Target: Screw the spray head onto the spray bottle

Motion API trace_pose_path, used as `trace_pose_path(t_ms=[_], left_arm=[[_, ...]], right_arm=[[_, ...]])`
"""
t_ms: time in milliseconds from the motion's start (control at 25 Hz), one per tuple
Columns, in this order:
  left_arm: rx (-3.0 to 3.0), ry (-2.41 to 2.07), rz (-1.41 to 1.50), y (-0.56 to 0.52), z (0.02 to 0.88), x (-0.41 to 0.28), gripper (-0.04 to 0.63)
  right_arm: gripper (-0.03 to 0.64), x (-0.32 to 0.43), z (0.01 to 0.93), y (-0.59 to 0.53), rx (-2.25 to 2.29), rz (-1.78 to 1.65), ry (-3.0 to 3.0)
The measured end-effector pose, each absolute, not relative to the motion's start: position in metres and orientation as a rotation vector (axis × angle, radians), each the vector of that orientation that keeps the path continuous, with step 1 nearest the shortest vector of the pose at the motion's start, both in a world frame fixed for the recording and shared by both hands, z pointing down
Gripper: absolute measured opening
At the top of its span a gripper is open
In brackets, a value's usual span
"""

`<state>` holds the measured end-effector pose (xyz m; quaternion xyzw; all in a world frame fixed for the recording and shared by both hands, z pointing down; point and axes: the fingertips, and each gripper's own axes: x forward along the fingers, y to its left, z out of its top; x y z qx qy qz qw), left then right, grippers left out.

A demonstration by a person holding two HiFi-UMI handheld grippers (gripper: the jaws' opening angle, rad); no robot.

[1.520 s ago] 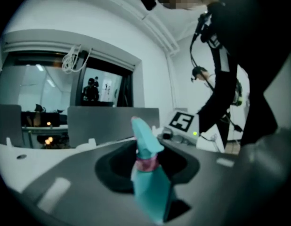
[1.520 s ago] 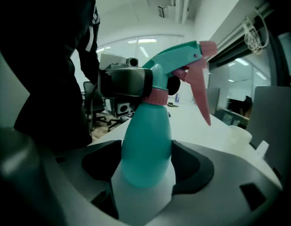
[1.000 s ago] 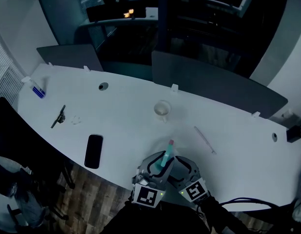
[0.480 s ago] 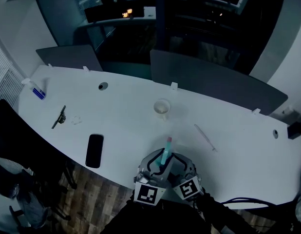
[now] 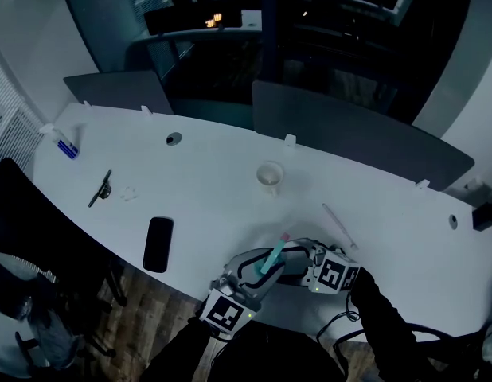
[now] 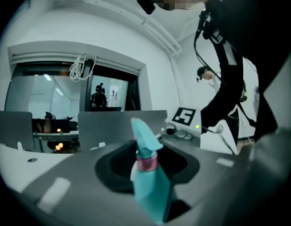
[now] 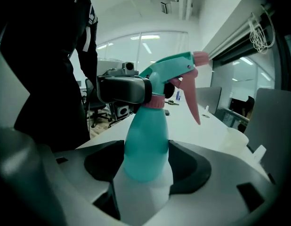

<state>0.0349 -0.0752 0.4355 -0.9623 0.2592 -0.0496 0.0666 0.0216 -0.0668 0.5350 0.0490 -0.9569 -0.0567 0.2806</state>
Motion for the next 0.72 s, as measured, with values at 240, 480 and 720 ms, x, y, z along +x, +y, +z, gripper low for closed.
trace_pose_path(t_ms=[240,480,720], left_arm=[[-2.866,0.914,-0.141,-0.077,0.435,0.034,0.144],[-2.749,1.208,-0.129,-0.087,0.434,0.036,0.144],[-2.698,1.333,-0.064,-0.089,0.430,0.038,0.143]], right_arm=[[0.301,0.039,0.512,-0.067,0.733,0.064,-2.687],[0.301,0.030,0.522,-0.054,1.168,-0.079,-2.470],[0.301,0.024,0.522,-0.066,1.301,-0.185,-2.358]])
